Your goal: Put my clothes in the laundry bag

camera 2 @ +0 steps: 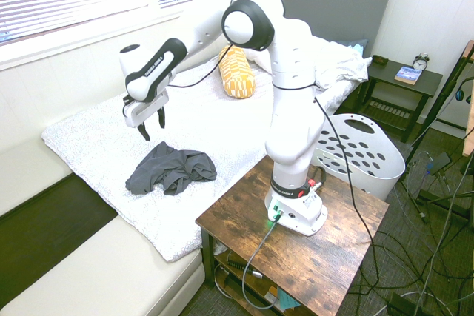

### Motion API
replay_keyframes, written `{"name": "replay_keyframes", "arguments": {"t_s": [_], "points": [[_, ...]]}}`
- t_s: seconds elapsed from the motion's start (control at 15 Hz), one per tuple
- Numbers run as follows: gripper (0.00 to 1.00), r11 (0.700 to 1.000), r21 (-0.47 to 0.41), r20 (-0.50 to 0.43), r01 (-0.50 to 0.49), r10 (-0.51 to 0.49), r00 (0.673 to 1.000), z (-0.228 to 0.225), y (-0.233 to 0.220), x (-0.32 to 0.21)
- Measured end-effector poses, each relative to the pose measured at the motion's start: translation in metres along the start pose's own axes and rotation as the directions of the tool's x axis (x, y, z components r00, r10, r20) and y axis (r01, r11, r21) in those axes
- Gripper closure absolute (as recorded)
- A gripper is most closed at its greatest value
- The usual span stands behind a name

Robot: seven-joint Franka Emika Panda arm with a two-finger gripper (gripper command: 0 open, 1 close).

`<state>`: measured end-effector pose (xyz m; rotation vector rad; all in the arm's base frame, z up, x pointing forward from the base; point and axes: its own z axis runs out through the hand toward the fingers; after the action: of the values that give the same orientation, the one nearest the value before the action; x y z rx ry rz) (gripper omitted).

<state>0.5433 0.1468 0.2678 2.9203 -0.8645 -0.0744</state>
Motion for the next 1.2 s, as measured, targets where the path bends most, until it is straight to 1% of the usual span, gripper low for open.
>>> {"name": "replay_keyframes", "arguments": {"t_s": [0.2, 0.4, 0.53, 0.67, 1.0, 1.07, 1.2], "points": [[0.00, 0.995, -0.084, 0.032, 0.053, -0.050, 0.998, 0.072, -0.014, -0.005], [0.00, 0.987, -0.125, 0.026, 0.099, -0.096, 0.995, 0.131, -0.026, -0.007], [0.00, 0.978, -0.157, -0.011, 0.134, -0.138, 0.990, 0.155, -0.040, -0.006], [0.00, 0.968, -0.185, -0.045, 0.168, -0.179, 0.983, 0.169, -0.055, -0.001], [0.00, 0.947, -0.250, -0.078, 0.203, -0.229, 0.970, 0.217, -0.071, 0.014], [1.00, 0.944, -0.260, -0.085, 0.204, -0.233, 0.969, 0.223, -0.073, 0.018], [1.00, 0.938, -0.276, -0.094, 0.211, -0.245, 0.965, 0.231, -0.076, 0.021]]}}
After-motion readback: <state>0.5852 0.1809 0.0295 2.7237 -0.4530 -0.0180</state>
